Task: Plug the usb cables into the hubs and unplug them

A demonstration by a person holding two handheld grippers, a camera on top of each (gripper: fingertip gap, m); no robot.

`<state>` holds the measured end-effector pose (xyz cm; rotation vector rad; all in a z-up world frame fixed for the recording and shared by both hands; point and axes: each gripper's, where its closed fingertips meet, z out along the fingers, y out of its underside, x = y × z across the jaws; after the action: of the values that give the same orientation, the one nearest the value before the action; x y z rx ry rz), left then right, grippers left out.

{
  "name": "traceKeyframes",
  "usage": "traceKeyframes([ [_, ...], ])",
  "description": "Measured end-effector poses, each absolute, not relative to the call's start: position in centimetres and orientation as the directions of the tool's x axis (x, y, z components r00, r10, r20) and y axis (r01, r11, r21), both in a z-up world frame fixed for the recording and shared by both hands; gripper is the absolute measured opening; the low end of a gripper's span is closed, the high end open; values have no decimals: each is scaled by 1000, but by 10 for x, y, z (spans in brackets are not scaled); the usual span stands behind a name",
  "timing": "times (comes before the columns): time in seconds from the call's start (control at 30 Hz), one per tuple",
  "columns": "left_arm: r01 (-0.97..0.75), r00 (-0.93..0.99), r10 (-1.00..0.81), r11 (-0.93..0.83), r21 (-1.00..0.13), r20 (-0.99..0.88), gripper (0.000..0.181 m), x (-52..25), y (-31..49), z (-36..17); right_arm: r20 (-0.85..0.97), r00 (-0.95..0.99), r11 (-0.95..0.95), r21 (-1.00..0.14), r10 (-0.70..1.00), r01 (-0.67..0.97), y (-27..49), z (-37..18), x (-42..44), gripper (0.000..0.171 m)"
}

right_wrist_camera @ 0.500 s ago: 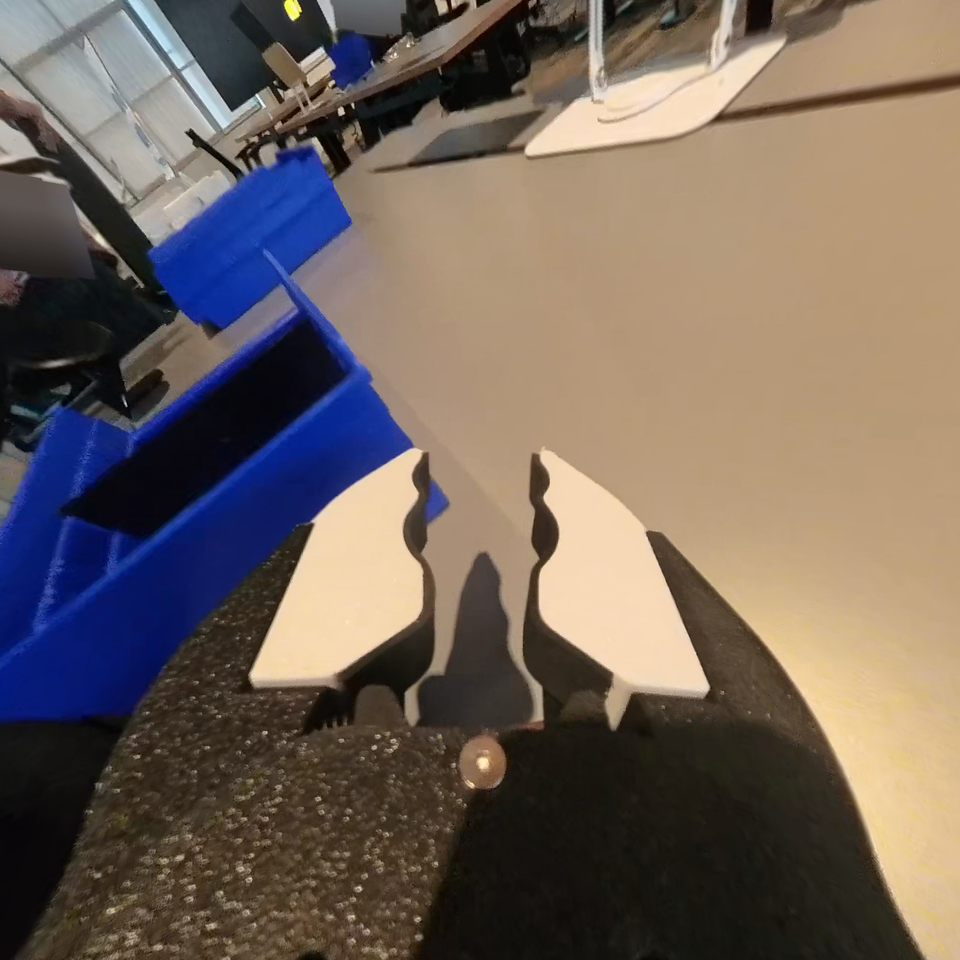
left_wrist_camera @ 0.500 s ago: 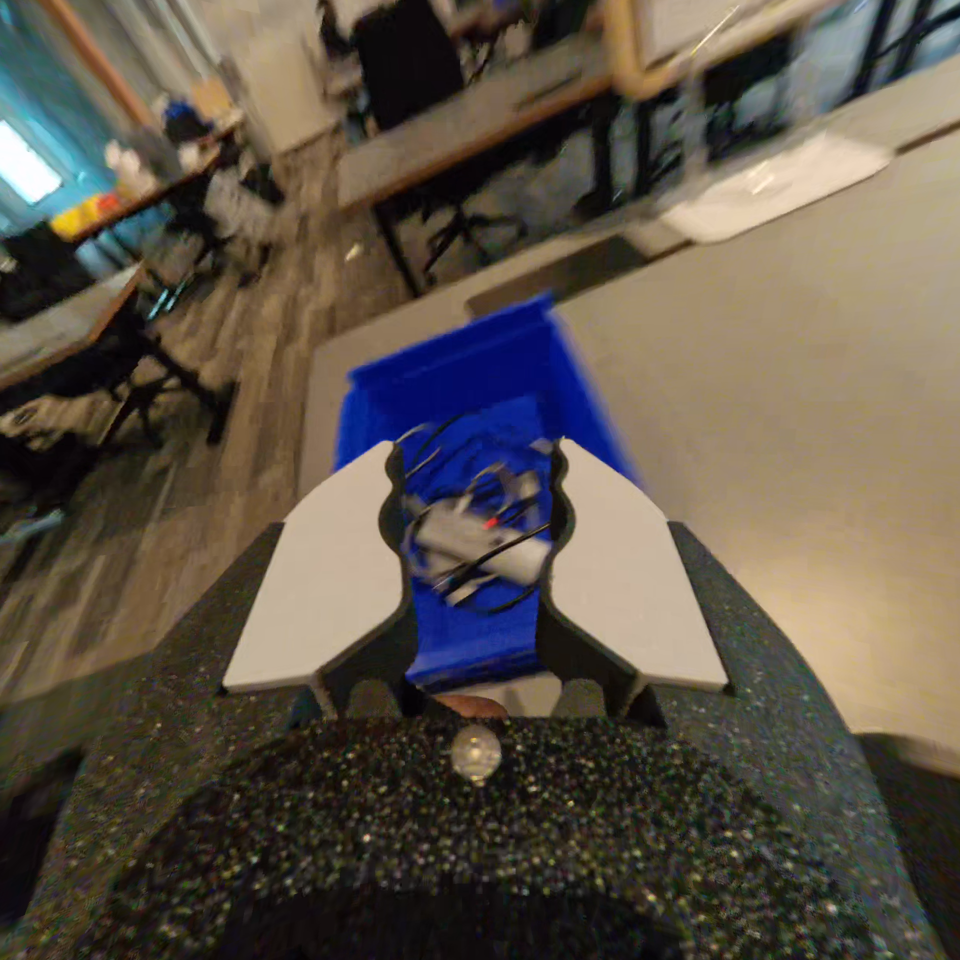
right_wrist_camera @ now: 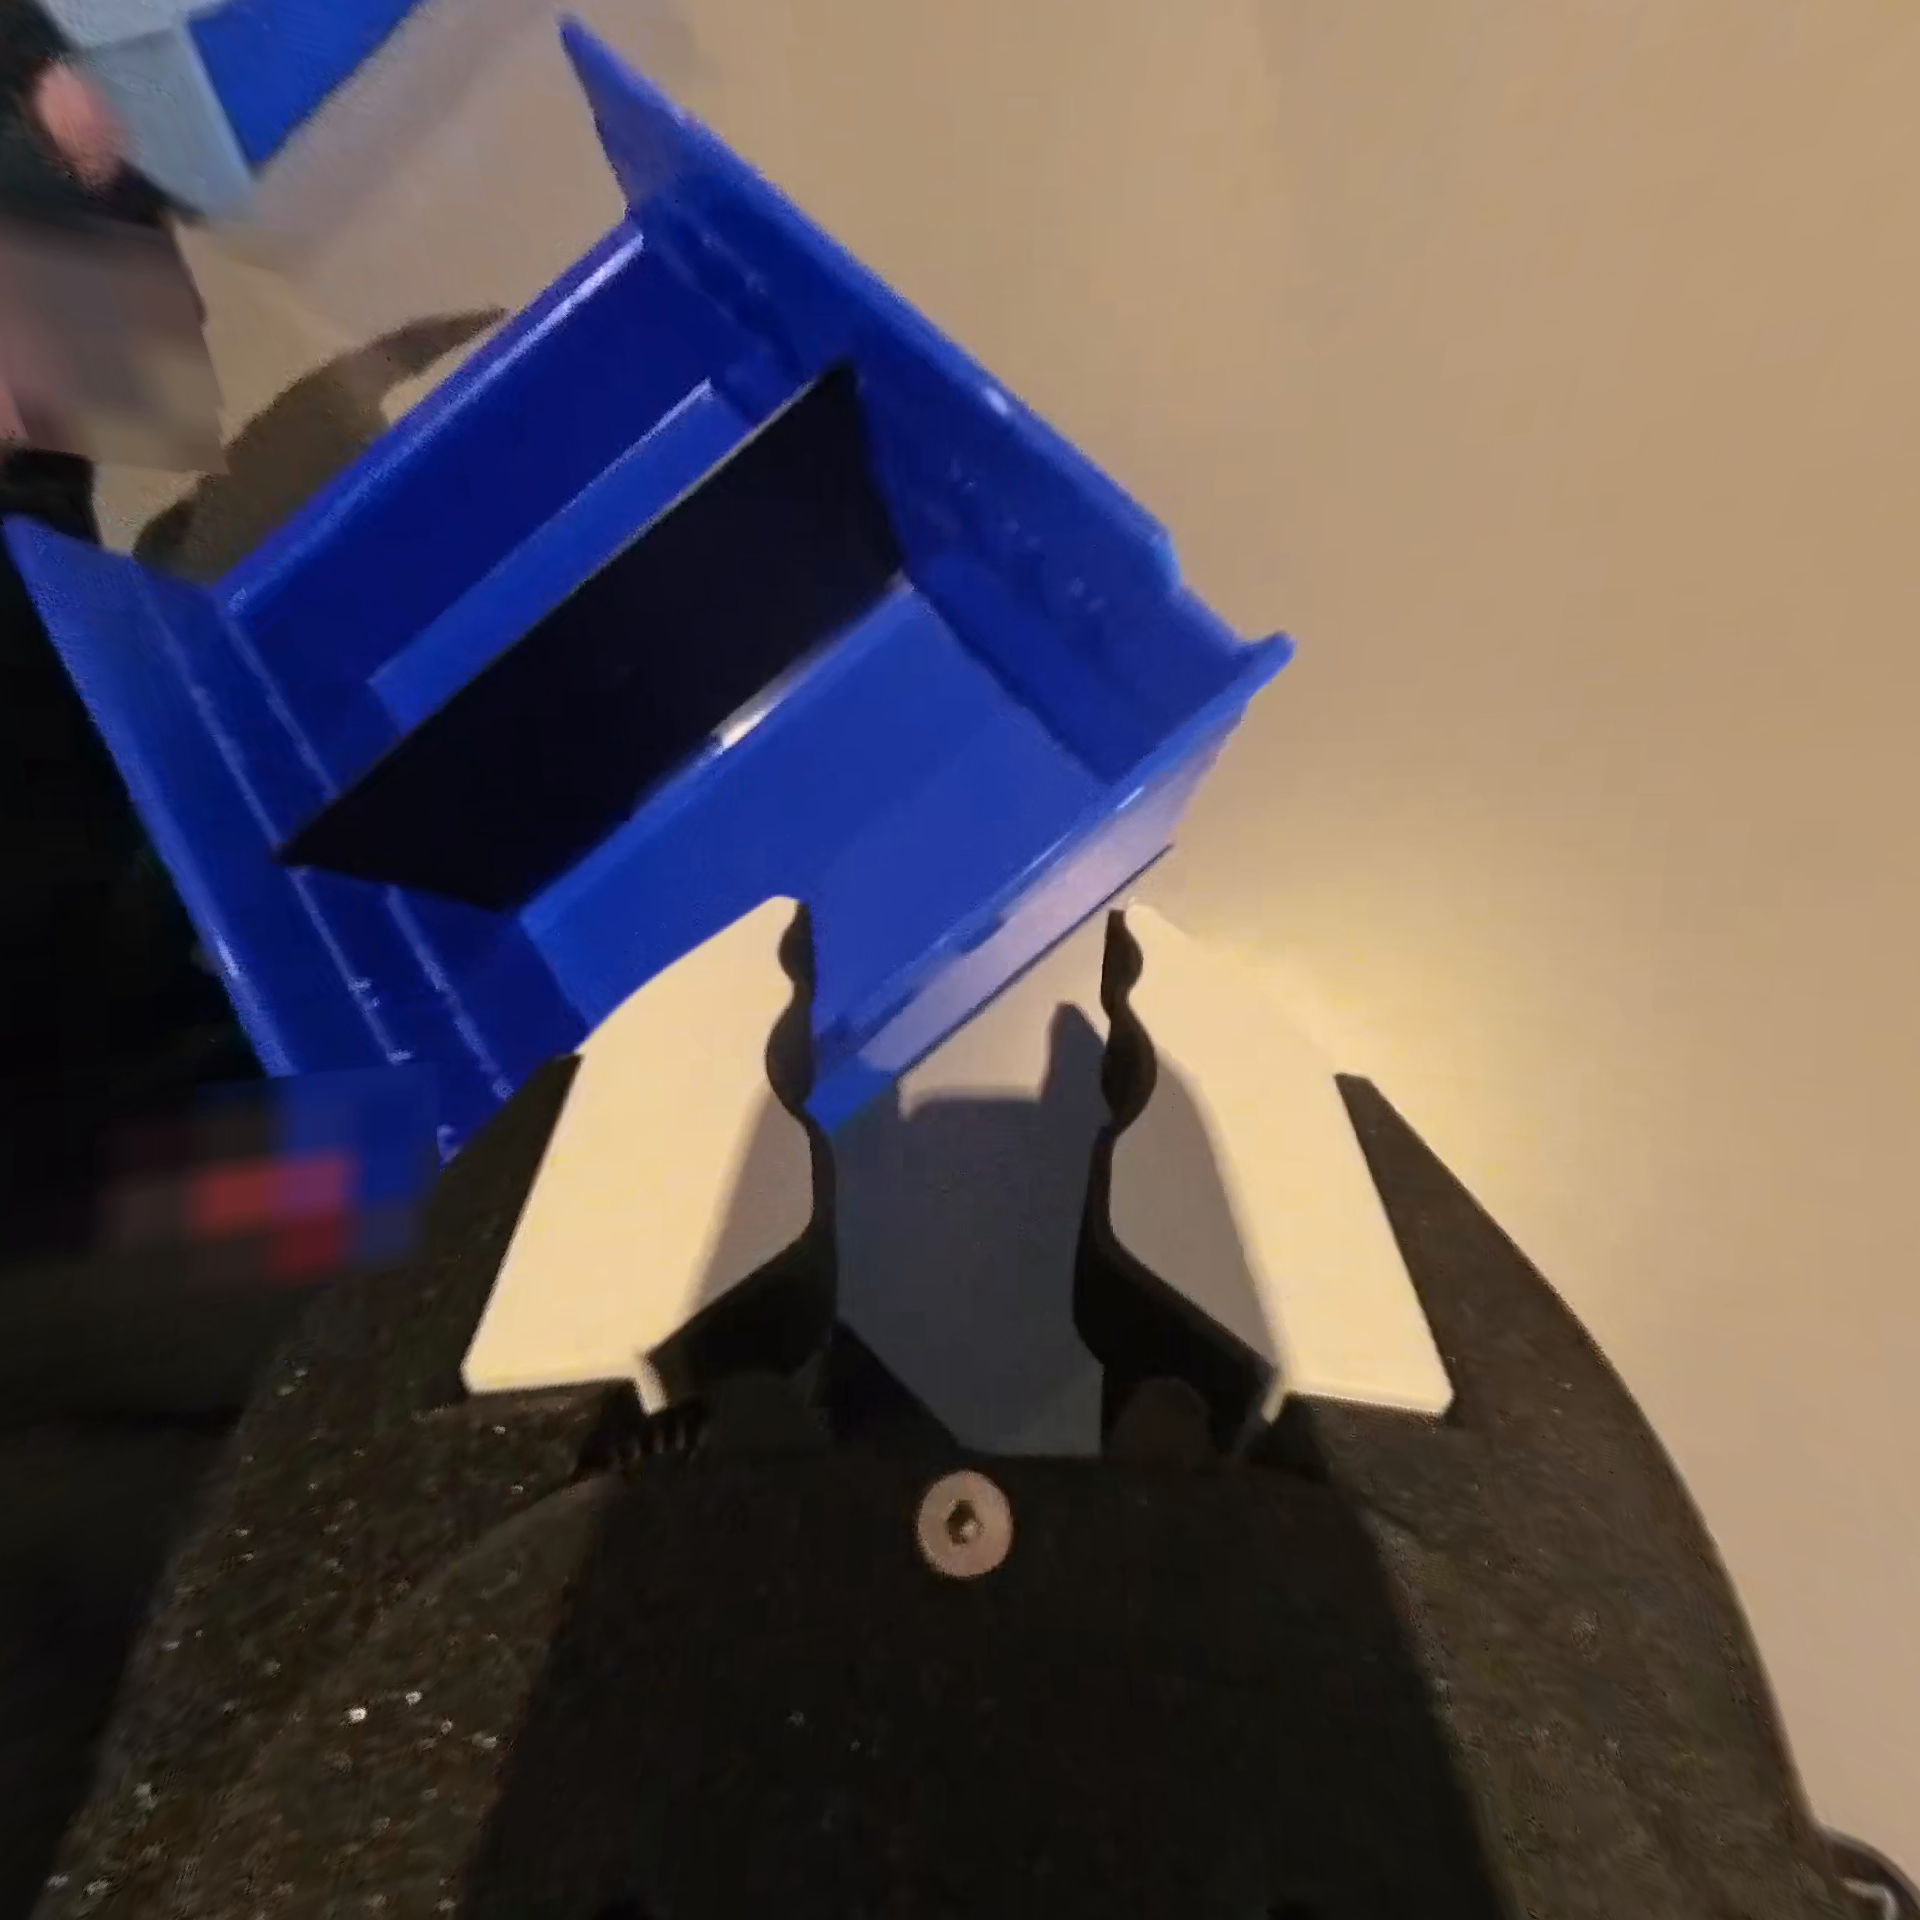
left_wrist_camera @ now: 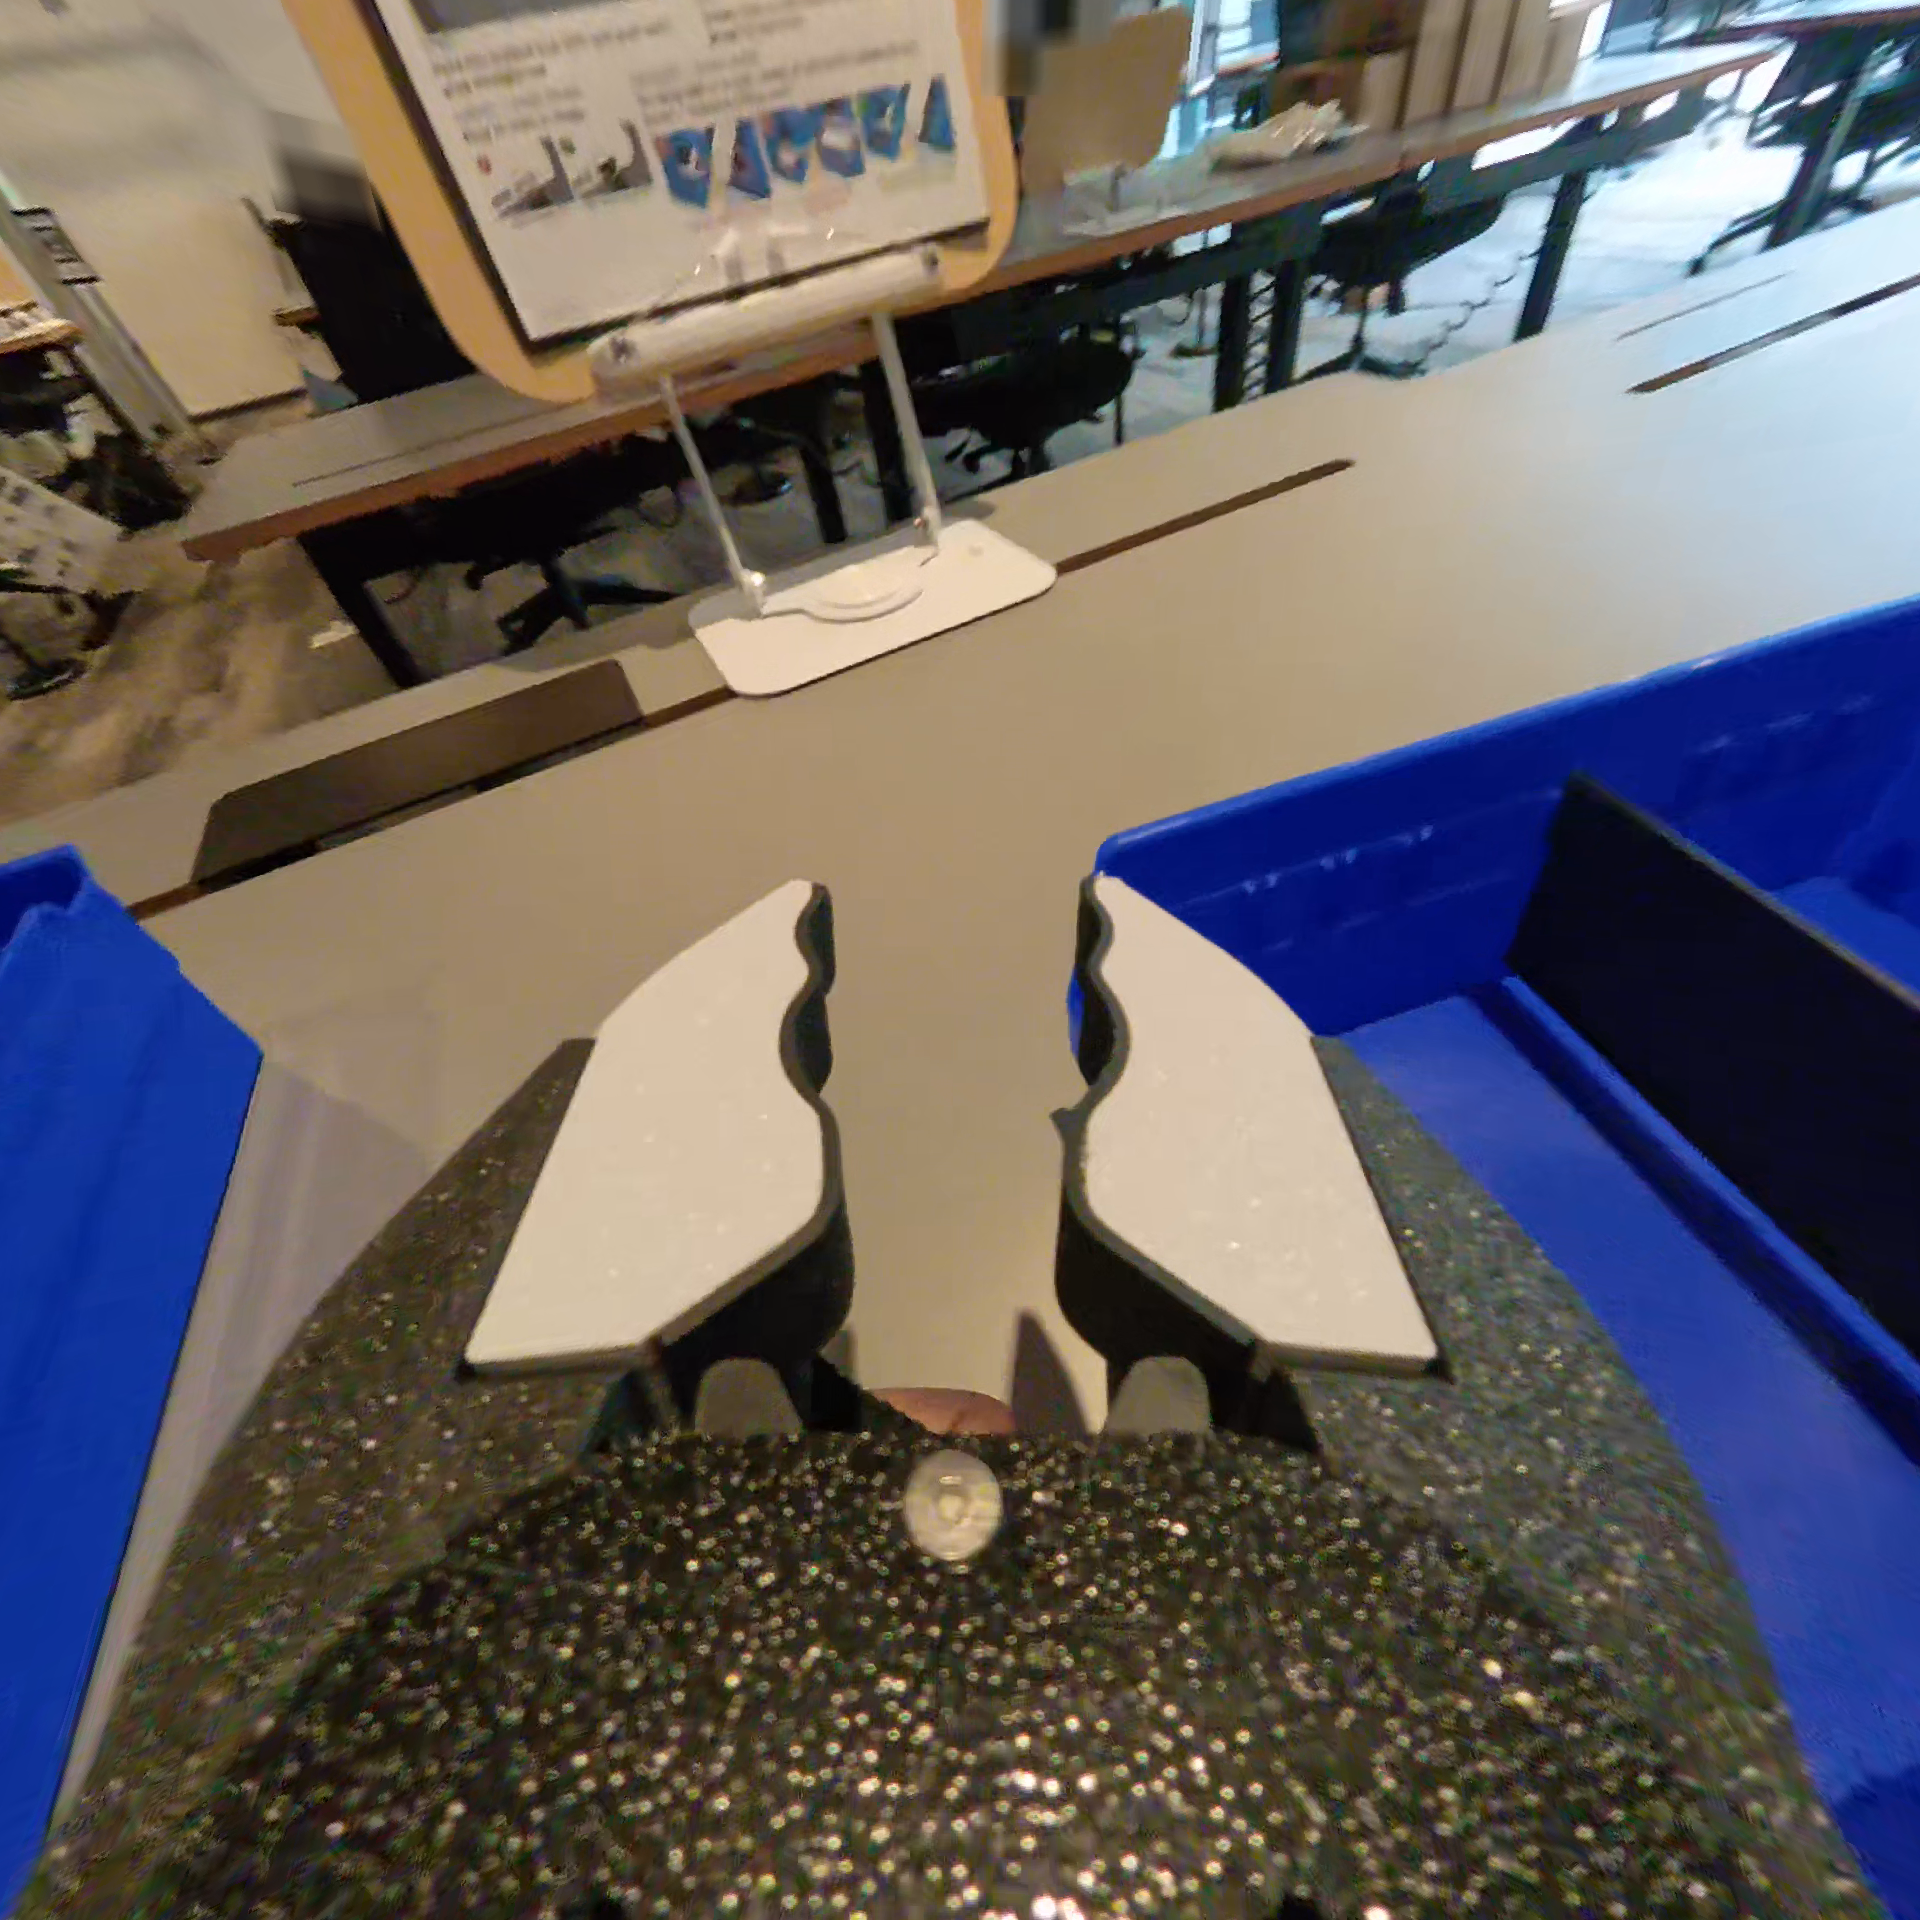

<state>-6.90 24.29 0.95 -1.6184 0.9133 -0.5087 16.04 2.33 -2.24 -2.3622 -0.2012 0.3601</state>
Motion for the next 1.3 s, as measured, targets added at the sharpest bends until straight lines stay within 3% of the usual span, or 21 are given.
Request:
traceKeyframes([
  [0.13,-329,638,-748,-47,-943,-185,41,-76,252,-11,-130,955,-800,-583,266,144,18,-41,152,45],
  [0.2,-322,646,-746,-76,-944,-160,40,-81,256,-21,-121,947,-822,-537,296,189,18,-47,149,29],
  [0.57,-343,635,-761,-124,-931,-133,34,-92,270,-63,262,841,-848,-123,473,515,46,-48,225,22],
  [0.73,-352,624,-771,-135,-926,-125,32,-90,269,-66,348,778,-822,-37,523,569,88,-48,274,19],
  [1.0,-502,571,-781,-88,-861,-253,31,-79,266,-82,587,563,-750,121,582,650,170,-45,345,19],
  [1.13,-578,532,-774,-35,-816,-343,31,-74,263,-89,710,531,-790,58,463,611,196,-34,364,19],
  [1.3,-658,473,-755,39,-752,-453,31,-72,260,-97,671,722,-832,-298,166,468,176,5,362,45],
])
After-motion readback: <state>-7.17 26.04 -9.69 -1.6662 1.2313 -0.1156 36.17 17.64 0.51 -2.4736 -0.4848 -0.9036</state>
